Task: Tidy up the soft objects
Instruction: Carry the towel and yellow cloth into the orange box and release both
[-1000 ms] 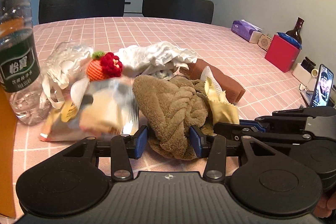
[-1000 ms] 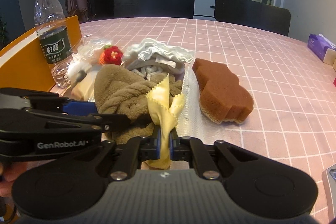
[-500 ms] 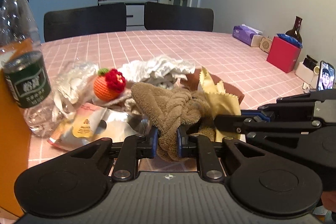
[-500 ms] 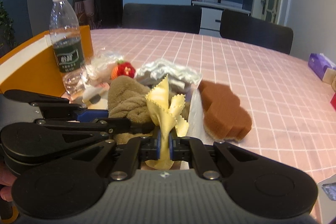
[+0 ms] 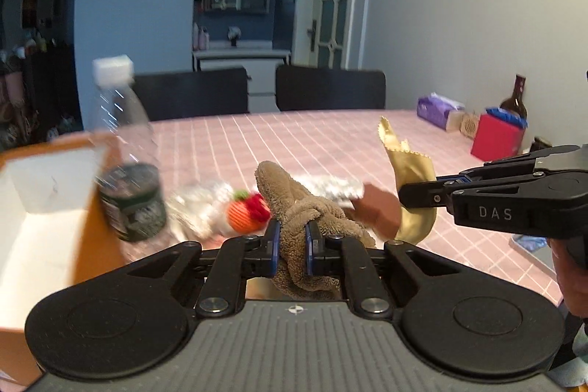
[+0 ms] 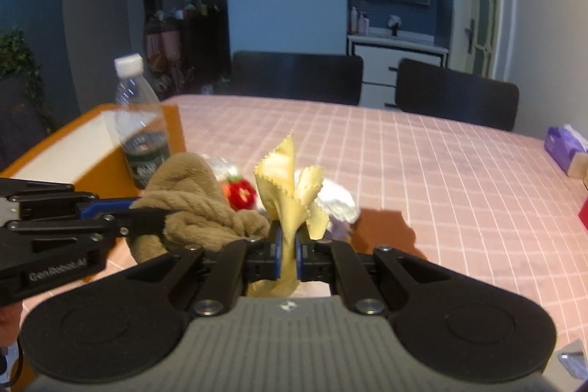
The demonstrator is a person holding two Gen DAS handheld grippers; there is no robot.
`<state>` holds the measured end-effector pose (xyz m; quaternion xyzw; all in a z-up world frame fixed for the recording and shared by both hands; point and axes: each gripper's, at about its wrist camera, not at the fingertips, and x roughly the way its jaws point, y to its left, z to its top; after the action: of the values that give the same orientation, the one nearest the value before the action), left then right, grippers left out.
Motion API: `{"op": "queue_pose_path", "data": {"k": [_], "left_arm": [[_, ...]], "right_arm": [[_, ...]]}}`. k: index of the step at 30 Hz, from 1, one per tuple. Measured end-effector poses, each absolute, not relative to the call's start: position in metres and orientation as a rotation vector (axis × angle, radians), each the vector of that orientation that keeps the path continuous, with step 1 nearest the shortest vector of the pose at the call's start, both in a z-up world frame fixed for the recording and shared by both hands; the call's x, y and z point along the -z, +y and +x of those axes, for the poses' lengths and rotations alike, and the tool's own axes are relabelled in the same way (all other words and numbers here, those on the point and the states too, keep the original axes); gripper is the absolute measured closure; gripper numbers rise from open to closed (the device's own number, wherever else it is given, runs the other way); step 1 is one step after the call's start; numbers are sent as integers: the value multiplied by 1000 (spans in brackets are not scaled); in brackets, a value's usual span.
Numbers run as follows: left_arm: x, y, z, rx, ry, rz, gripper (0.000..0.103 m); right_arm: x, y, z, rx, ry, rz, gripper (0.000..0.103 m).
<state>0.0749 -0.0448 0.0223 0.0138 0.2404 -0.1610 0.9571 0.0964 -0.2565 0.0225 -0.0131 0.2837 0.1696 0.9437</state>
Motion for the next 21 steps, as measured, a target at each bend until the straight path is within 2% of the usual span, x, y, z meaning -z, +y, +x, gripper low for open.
{"op": "queue_pose_path", "data": {"k": [12,18,21], "left_arm": [[-98,36,31,171,318,75,89],[-116,79,33,-1,363,140,89],[-110,90,47,-58,446,170,88]], "right_arm": [[-86,-197,85,-648,465,33,99],[-99,-126,95,-830,455,17,99],[-94,-87,108,-909,524,2,99]]}}
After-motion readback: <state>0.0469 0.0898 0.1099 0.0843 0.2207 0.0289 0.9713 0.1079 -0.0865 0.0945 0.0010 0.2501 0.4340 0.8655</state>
